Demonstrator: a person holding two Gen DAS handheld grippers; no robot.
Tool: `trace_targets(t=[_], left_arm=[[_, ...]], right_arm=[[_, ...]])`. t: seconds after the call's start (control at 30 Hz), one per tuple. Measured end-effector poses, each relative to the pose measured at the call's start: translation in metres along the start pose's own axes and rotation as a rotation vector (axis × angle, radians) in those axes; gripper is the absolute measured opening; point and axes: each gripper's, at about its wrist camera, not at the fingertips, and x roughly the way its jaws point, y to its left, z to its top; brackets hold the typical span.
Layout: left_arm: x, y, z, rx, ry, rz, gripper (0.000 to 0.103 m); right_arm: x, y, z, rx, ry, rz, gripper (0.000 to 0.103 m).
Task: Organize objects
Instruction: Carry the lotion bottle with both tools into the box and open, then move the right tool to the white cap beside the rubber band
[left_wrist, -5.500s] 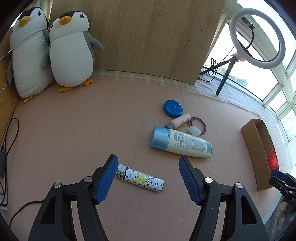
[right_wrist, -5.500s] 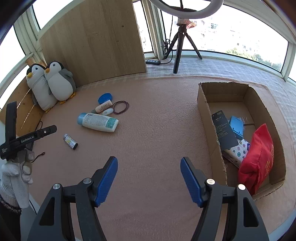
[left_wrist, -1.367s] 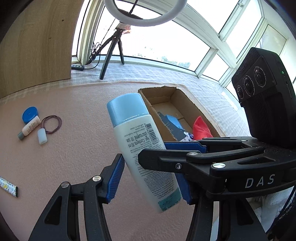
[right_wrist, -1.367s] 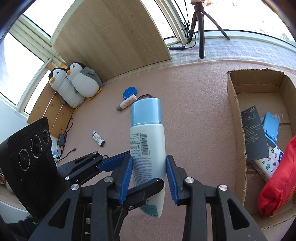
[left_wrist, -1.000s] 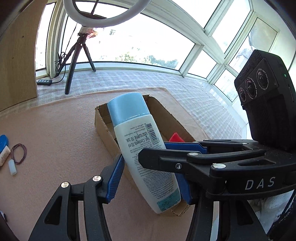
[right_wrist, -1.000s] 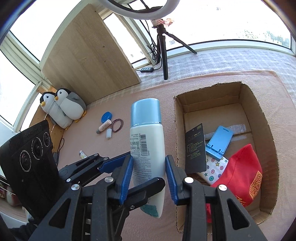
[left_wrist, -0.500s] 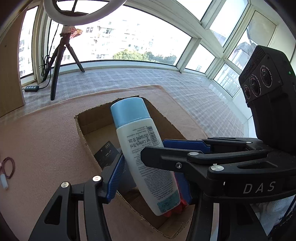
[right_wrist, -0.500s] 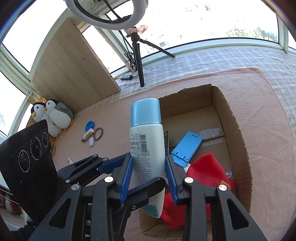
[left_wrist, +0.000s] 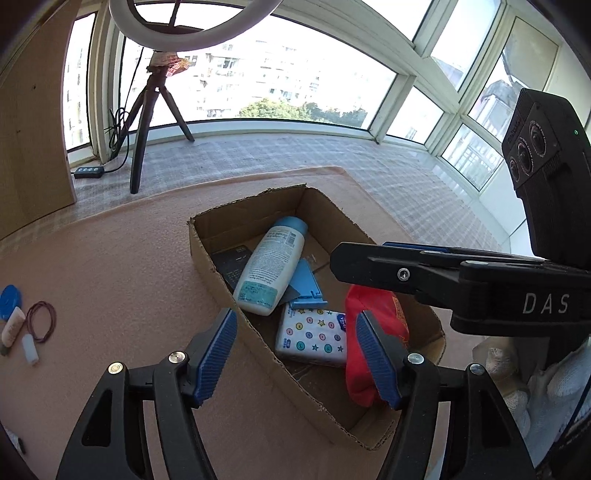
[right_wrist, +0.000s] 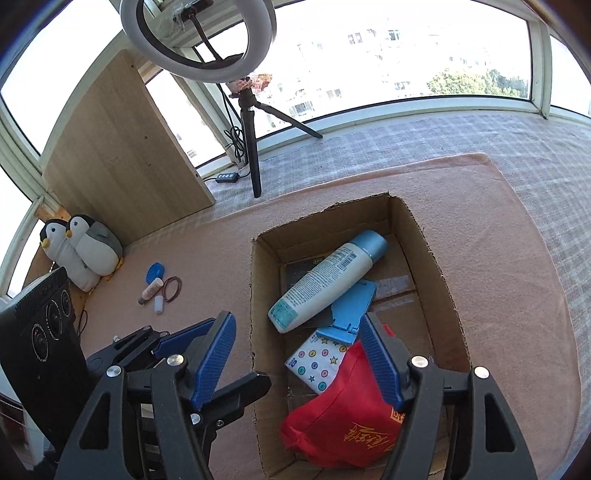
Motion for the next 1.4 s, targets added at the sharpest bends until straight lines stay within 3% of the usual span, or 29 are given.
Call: trace_targets(t=[0.47, 0.8, 1.23, 1.4], left_arm=[[-0.055, 0.077, -0.048, -0.089, 0.002, 0.105, 0.070], [-0.116, 0.154, -0.097, -0.204, -0.005, 0.193, 0.070], [-0.179, 0.222, -0.153, -0.308, -0.011, 0.278, 0.070], [-0.195, 0.243, -0.169, -0.346, -0.011, 0.300, 0.070]], right_arm=[[0.017, 0.056, -0.003, -0.070, -0.004, 0.034, 0.066], [0.056, 0.129, -0.002, -0.216, 0.035, 0.063, 0.066], [0.137, 0.219, 0.001, -0.394, 0.187, 0.085, 0.066], [0.178, 0.247, 0.001, -0.451, 0.254, 0.077, 0.052]])
